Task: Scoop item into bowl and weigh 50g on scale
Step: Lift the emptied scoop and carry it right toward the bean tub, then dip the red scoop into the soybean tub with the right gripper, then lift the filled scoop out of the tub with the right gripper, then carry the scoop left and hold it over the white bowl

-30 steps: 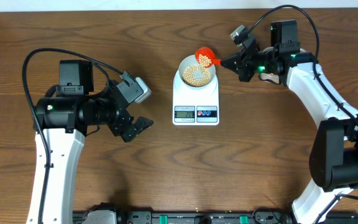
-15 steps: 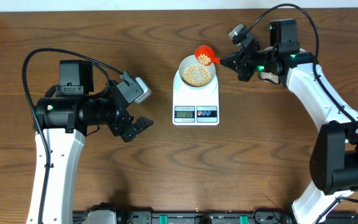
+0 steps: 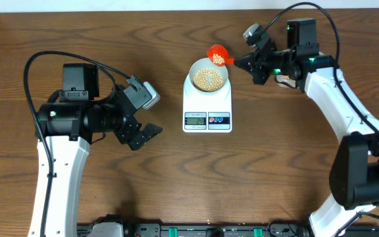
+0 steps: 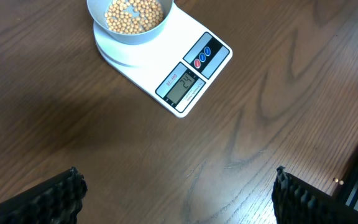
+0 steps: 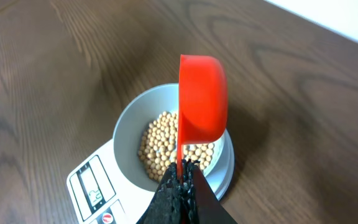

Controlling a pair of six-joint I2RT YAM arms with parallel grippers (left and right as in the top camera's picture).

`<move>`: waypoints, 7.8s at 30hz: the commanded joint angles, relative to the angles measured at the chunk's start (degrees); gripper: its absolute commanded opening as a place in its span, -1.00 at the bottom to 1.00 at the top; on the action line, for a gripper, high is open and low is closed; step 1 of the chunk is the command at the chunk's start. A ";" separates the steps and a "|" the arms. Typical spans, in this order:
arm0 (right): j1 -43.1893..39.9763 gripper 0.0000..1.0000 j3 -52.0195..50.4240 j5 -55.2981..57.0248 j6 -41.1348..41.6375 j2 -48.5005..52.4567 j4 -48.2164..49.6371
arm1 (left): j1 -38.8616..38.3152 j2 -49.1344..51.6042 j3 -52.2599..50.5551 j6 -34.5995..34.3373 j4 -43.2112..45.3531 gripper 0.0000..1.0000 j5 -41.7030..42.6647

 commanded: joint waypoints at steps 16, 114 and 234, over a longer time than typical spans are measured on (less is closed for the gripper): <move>3.85 -0.98 -0.04 4.57 -3.91 -2.71 -2.12 | 0.20 0.33 1.16 0.96 -0.17 0.96 -0.28; -20.87 -0.98 -0.04 9.97 21.07 4.96 -19.76 | 0.20 0.33 1.16 0.96 -0.20 0.96 -0.31; -4.68 -0.98 -0.04 -15.85 9.81 4.76 1.16 | 0.20 0.33 1.14 0.96 -0.17 0.96 -0.31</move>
